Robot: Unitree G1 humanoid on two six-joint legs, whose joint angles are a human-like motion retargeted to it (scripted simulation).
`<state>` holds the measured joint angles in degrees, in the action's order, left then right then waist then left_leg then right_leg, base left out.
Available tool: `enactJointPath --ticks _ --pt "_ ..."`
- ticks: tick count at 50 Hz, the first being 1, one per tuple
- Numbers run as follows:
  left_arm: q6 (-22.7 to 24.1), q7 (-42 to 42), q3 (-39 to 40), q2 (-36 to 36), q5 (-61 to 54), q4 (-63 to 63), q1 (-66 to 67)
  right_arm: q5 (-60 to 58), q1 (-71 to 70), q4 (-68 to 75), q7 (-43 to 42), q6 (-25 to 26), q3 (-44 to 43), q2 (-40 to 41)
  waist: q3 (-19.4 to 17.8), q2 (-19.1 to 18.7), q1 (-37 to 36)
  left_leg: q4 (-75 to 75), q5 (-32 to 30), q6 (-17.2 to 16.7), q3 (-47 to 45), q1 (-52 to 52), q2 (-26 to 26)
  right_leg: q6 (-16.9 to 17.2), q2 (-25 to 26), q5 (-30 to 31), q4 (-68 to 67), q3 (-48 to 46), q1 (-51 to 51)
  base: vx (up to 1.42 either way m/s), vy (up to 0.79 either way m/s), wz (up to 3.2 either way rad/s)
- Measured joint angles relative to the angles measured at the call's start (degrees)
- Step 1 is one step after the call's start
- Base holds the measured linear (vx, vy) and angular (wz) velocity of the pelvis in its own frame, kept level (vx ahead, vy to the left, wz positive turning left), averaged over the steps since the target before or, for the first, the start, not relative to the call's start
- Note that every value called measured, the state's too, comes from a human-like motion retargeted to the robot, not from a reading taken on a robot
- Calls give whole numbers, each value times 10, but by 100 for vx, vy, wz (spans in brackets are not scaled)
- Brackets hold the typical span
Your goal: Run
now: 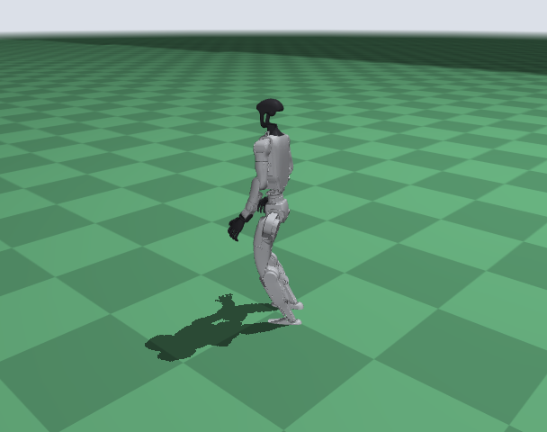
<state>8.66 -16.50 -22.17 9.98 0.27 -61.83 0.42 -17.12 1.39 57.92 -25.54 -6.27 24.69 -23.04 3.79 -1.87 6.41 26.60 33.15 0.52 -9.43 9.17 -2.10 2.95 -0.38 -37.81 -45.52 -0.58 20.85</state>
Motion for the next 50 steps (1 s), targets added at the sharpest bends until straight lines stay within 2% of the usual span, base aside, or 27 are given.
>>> enactJointPath --ticks 8,10,25,50 --pt "11 5 0 -3 -2 9 -6 20 -4 13 -1 -7 -6 5 34 -10 -2 79 30 -3 3 89 9 8 -3 -2 -22 -11 60 0 0 0" --pt "12 7 0 -1 -1 17 -11 25 -9 14 4 -9 -9 1 72 -26 -11 -2 -3 -3 9 96 12 7 9 23 32 -18 81 8 3 6" --pt "10 -17 8 13 18 18 22 26 3 22 3 -9 -2 9 83 -6 -25 46 5 4 10 151 -7 18 -20 15 -6 -22 125 0 0 1" --pt "7 -61 29 16 12 -20 28 49 2 38 -31 -4 -12 25 95 -14 -27 73 10 8 24 185 6 7 -1 30 17 -17 133 0 0 0"
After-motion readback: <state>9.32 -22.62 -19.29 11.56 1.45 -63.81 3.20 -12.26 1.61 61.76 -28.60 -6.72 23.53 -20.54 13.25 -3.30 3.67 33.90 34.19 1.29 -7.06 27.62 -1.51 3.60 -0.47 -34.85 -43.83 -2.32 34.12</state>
